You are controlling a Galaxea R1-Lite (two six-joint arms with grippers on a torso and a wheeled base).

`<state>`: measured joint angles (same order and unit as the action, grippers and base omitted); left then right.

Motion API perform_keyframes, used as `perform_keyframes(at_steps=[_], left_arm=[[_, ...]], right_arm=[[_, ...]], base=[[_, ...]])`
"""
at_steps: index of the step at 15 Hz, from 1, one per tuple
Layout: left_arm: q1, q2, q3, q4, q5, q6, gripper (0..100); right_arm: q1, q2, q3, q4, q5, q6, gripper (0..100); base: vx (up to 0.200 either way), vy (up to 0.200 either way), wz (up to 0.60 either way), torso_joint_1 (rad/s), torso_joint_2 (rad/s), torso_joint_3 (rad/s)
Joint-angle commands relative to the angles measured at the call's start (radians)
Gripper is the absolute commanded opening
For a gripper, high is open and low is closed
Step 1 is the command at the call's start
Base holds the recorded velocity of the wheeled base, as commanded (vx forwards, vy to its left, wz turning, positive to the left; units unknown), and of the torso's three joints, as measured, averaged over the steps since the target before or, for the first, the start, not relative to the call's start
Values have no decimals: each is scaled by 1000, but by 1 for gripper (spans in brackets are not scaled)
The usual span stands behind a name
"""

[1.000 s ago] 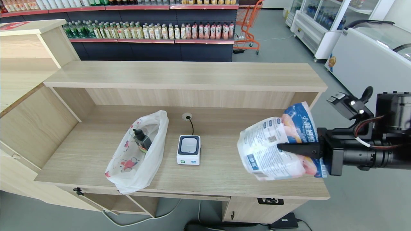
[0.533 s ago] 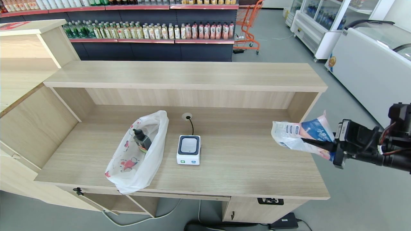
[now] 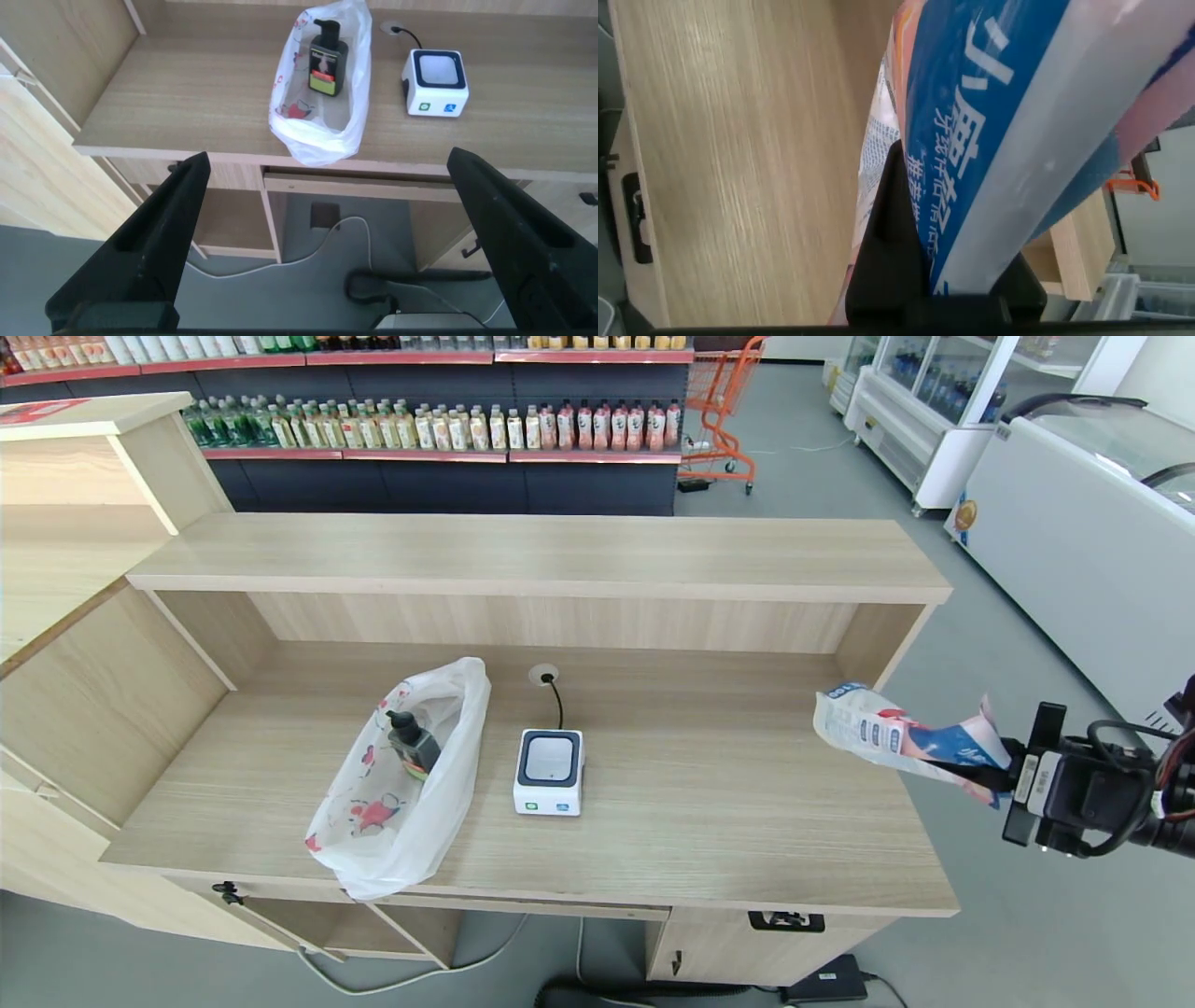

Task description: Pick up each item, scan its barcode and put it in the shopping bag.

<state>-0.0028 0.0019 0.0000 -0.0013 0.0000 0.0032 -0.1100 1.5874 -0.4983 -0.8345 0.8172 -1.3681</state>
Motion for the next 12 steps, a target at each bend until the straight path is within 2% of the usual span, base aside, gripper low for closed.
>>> perform_keyframes(at_steps=[1,11,12], left_arm=[[0,0,0,0,0,0,100],[0,0,0,0,0,4,100],[0,0,0,0,0,3,100]], right_arm=[[24,-12,20,-3,-1,-2,0],[35,39,18,-8,0,-39,0],[33,69,4,-14,3,-40,0]], base=[[0,0,0,0,0,0],[0,0,0,0,0,0],[0,200,0,-2,7,2]])
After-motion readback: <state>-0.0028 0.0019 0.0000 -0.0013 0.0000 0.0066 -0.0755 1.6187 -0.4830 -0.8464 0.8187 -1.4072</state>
